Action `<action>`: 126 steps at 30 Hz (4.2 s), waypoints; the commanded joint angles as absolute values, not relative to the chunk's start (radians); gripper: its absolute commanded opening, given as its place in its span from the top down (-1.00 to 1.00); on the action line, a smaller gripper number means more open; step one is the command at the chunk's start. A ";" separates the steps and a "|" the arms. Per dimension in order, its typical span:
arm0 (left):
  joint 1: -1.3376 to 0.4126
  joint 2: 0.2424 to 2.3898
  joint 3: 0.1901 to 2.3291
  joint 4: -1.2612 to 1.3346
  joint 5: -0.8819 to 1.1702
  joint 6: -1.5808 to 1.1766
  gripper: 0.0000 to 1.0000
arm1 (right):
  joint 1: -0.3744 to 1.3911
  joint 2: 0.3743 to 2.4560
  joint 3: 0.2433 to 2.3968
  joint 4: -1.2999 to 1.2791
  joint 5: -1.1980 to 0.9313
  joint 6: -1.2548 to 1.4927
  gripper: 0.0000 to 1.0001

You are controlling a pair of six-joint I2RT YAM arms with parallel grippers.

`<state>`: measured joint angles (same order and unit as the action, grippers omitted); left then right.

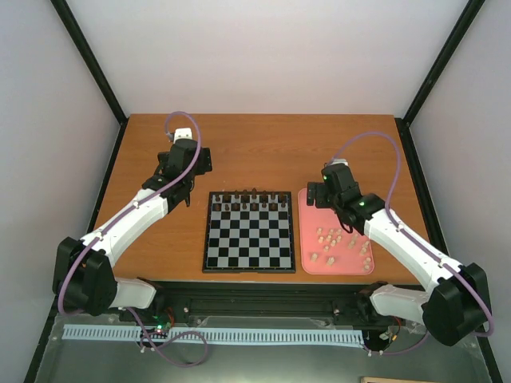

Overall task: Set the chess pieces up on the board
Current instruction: Pick up the chess piece from the storage box, then place the chess piece on the chessboard.

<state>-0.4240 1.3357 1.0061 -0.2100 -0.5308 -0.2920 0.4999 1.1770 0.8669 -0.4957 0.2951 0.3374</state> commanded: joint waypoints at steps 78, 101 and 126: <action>-0.431 1.379 1.062 -0.219 -0.548 -0.294 -1.00 | 0.980 1.211 0.629 -0.793 0.326 0.780 0.35; -0.431 1.369 1.062 -0.224 -0.546 -0.293 -0.99 | 1.017 1.207 0.898 -0.858 0.320 0.627 0.94; -0.431 1.346 1.060 -0.235 -0.542 -0.290 -0.99 | 1.293 1.710 1.268 -0.680 0.100 0.437 0.94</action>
